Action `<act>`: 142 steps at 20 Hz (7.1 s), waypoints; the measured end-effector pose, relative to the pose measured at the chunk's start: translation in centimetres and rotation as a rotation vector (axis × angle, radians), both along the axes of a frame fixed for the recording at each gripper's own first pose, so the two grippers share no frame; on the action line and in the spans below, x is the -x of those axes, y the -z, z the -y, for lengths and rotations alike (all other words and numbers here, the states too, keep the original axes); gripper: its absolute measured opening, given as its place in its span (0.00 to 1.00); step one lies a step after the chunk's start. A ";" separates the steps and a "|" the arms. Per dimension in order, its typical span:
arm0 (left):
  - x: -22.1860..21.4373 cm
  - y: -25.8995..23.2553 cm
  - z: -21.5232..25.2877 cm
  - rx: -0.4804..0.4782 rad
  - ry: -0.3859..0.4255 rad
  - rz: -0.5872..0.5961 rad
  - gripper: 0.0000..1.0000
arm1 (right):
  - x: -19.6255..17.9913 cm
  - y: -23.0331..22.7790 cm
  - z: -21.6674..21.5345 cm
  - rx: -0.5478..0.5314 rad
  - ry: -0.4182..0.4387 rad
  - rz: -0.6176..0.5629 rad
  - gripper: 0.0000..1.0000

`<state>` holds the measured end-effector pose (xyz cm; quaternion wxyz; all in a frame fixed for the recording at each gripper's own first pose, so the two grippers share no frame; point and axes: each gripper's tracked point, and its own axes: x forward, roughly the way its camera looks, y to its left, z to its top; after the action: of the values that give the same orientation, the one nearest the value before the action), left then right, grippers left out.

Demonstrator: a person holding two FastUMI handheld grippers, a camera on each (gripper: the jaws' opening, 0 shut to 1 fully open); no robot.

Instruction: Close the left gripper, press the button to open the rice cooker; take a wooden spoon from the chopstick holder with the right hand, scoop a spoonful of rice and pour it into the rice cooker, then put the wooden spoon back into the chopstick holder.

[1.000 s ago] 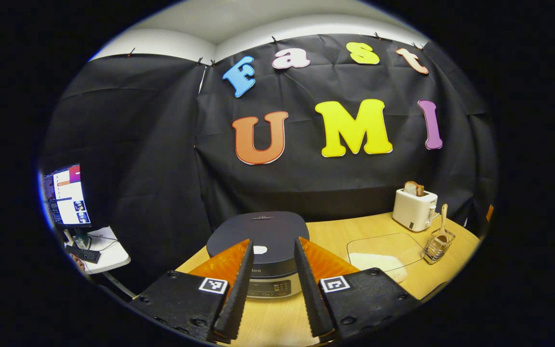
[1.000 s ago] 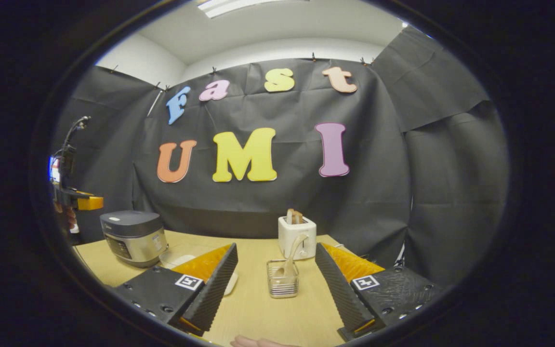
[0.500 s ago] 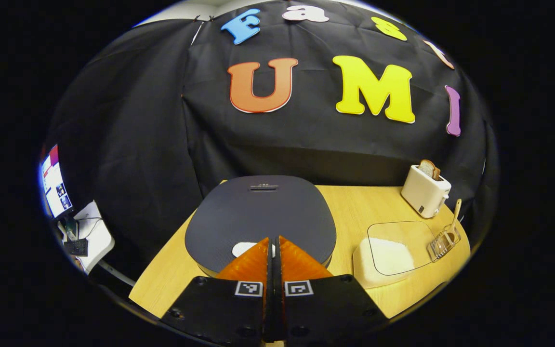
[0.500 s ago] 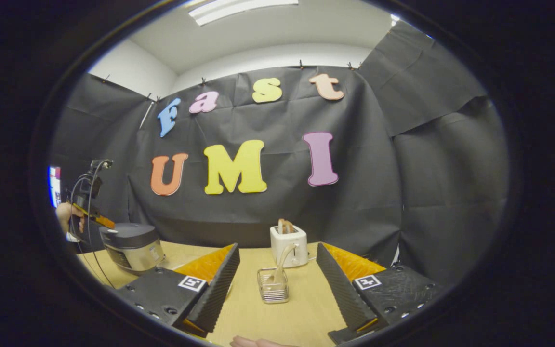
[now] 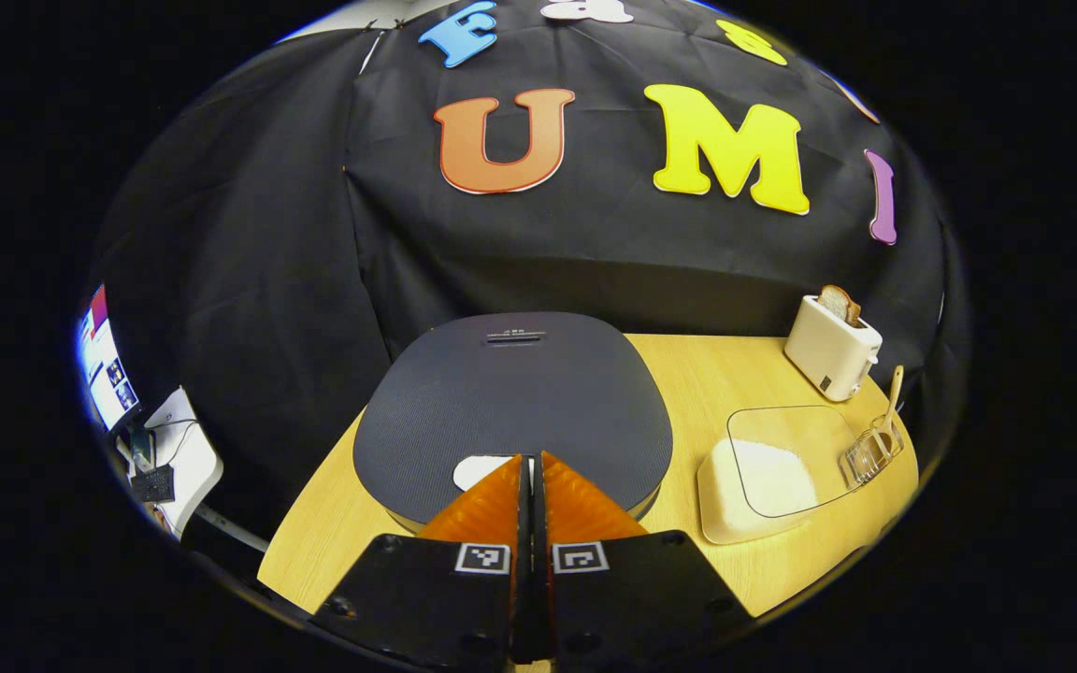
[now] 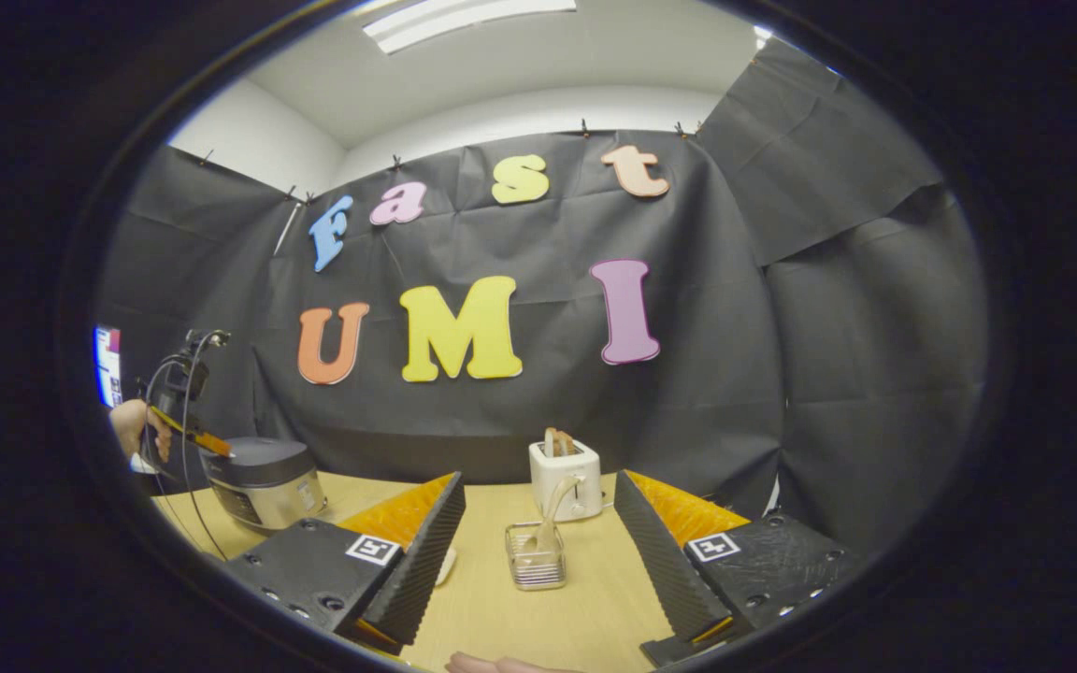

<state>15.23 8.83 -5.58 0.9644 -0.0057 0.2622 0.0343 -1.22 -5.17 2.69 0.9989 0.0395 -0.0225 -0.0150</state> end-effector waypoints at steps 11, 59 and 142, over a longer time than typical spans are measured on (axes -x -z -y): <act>0.1 -7.5 -0.7 -0.063 -0.045 0.277 0.03 | -0.1 0.1 0.6 0.004 0.008 0.002 0.95; 17.3 -7.0 4.1 -0.047 -0.010 0.598 0.99 | -23.1 9.9 1.3 -0.151 -0.155 -0.309 0.10; 17.0 -6.1 2.2 -0.105 0.035 0.551 0.99 | -18.2 15.9 -20.4 -0.990 -0.276 -0.673 0.08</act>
<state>-1.77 6.63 0.51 0.9987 0.0398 -0.0120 0.0282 16.95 15.23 -13.16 0.8069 0.4943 0.3091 0.0943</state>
